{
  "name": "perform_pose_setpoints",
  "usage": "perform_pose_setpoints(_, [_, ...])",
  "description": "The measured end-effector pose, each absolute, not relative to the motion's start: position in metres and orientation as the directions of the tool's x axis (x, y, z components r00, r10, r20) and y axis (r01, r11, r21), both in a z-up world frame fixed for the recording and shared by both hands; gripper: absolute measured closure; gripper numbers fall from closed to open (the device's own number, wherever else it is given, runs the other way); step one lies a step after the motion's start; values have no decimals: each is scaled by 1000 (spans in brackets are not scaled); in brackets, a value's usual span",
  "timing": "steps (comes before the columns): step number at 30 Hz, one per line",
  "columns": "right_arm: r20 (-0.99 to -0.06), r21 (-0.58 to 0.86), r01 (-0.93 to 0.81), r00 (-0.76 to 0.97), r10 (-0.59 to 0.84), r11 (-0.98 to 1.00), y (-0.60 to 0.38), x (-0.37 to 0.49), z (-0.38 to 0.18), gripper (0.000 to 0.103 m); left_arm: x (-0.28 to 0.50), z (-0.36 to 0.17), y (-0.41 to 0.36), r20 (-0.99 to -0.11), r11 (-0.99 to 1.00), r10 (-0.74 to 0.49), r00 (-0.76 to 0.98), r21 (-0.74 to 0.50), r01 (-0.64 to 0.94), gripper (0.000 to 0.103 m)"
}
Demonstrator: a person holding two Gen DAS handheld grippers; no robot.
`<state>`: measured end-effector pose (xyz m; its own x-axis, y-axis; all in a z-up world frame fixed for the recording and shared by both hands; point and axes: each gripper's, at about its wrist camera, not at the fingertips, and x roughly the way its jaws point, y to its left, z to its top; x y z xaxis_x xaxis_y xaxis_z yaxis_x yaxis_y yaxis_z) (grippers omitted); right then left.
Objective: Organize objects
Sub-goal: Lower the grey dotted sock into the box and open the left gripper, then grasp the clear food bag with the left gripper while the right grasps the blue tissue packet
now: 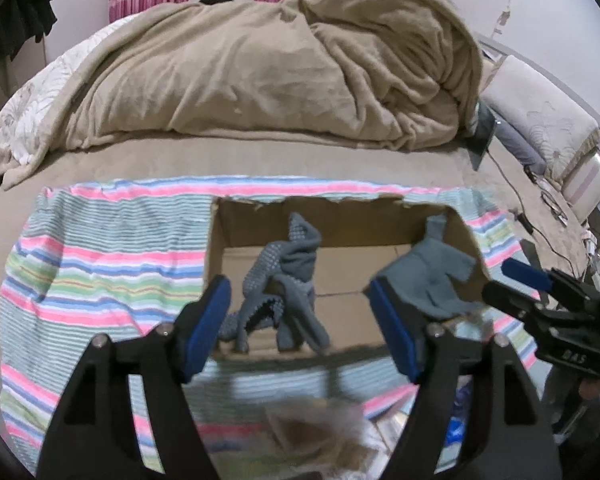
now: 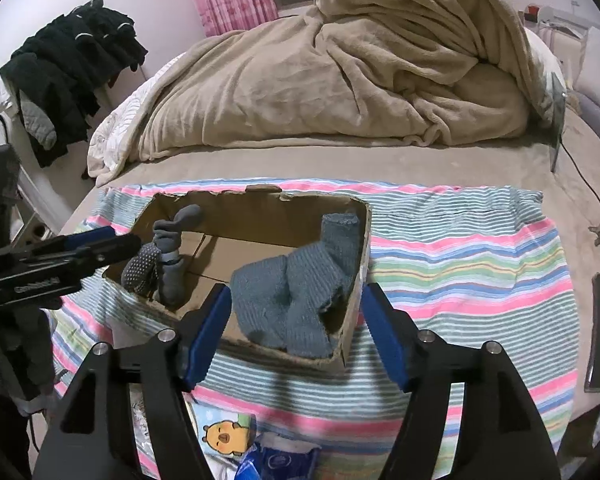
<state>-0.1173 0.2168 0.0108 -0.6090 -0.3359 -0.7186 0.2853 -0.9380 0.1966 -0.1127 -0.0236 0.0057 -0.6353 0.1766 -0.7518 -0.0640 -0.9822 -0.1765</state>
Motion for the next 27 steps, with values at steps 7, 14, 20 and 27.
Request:
perform_pose_setpoints(7, [-726, 175, 283, -610, -318, -943, 218, -95, 16, 32, -74, 11, -18, -742, -982, 181, -646, -166, -85, 30])
perform_pose_setpoints(14, [-749, 157, 289, -588, -305, -944, 216, -71, 9, 28, -46, 0, -23, -753, -982, 180, -632, -177, -69, 30])
perform_pose_setpoints(20, [-771, 151, 278, -567, -289, -949, 220, -54, -1, 25, -29, -12, -27, -767, -983, 171, -619, -173, -58, 30])
perform_pose_setpoints(27, [-802, 146, 264, -532, -271, -953, 223, -43, -19, 25, -21, -33, -24, -792, -988, 149, -591, -139, -64, 30])
